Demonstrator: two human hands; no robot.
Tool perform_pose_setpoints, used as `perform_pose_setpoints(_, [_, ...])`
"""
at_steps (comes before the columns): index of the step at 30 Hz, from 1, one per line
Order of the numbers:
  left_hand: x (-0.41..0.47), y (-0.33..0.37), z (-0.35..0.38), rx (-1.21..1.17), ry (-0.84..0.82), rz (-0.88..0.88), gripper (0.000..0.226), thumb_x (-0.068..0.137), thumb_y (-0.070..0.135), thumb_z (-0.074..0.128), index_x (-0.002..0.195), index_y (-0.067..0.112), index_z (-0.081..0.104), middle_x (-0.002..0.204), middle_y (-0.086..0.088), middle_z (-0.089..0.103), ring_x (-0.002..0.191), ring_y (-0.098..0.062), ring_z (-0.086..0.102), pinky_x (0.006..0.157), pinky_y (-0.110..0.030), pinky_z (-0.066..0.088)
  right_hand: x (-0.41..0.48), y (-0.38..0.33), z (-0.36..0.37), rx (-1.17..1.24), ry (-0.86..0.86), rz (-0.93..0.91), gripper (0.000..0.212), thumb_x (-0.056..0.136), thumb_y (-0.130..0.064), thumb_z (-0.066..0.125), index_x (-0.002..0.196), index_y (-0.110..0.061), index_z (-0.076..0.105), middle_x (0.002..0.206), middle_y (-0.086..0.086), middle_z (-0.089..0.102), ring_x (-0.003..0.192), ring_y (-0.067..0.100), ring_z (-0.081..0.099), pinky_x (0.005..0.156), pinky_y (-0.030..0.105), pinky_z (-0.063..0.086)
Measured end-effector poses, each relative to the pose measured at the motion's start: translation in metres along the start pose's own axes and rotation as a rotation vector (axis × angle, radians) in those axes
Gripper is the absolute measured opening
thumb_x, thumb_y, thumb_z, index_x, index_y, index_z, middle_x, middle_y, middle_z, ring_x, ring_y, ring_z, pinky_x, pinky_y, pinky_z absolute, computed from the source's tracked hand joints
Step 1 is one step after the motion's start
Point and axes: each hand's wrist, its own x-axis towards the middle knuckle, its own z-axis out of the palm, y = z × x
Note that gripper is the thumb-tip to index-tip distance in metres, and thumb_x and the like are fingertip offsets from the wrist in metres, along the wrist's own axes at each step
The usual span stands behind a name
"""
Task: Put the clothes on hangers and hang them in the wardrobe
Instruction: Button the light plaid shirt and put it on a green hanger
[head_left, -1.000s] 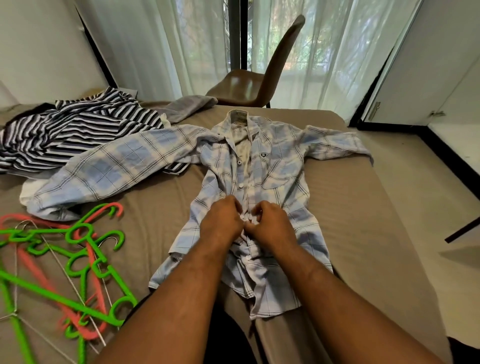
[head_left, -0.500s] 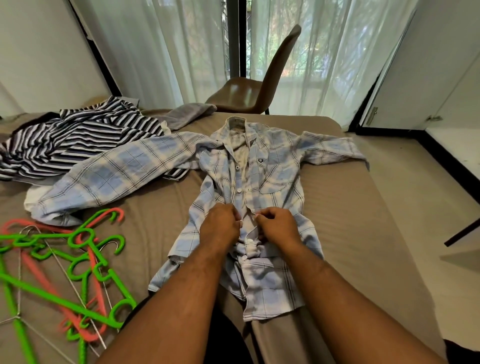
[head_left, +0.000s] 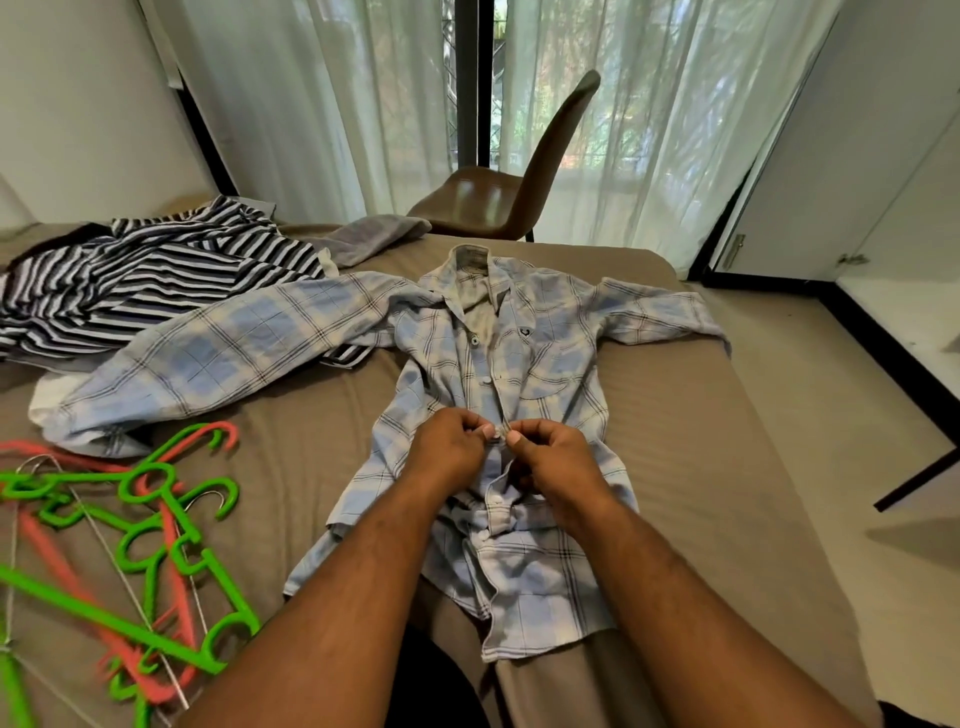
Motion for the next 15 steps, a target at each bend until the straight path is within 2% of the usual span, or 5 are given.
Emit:
perform_pose_setpoints(5, [-0.0005, -0.0003, -0.0016, -0.052, -0.063, -0.005, 0.022, 0.101, 0.028, 0.06, 0.089, 0.017, 0.075, 0.076, 0.001, 0.07, 0.072, -0.013, 0.061, 0.059, -0.025, 0.04, -0.0002, 0.0001, 0.0028, -0.019, 0.02, -0.027, 0.008, 0.097, -0.008, 0.065, 0.094, -0.012, 0.072, 0.07, 0.001, 0.071, 0.051, 0.011, 0.058, 0.05, 0.027, 0.047])
perform_pose_setpoints(9, [-0.0026, 0.0008, -0.0035, -0.056, -0.066, -0.009, 0.027, 0.102, 0.028, 0.058, 0.093, 0.011, 0.076, 0.073, -0.002, 0.069, 0.071, -0.018, 0.063, 0.06, -0.028, 0.044, -0.0012, 0.0001, 0.0035, -0.015, 0.003, -0.037, 0.008, 0.097, -0.009, 0.066, 0.094, -0.013, 0.072, 0.072, 0.002, 0.072, 0.052, 0.011, 0.058, 0.049, 0.025, 0.047])
perform_pose_setpoints(12, [-0.0046, 0.0012, -0.0055, -0.074, -0.084, -0.044, 0.029, 0.103, 0.027, 0.055, 0.092, 0.01, 0.076, 0.063, -0.003, 0.063, 0.058, -0.016, 0.056, 0.056, -0.027, 0.042, -0.0042, -0.0002, 0.0031, -0.007, -0.023, -0.061, 0.008, 0.098, -0.011, 0.065, 0.097, -0.012, 0.072, 0.073, 0.0, 0.072, 0.052, 0.004, 0.06, 0.048, 0.02, 0.045])
perform_pose_setpoints(15, [-0.0047, 0.0005, -0.0072, -0.095, -0.098, -0.065, 0.033, 0.103, 0.027, 0.055, 0.09, 0.006, 0.076, 0.063, -0.004, 0.061, 0.056, -0.014, 0.051, 0.061, -0.027, 0.041, -0.0078, -0.0008, 0.0016, 0.023, -0.053, -0.065, 0.015, 0.101, -0.013, 0.06, 0.099, -0.011, 0.074, 0.078, 0.003, 0.075, 0.061, 0.006, 0.066, 0.052, 0.018, 0.048])
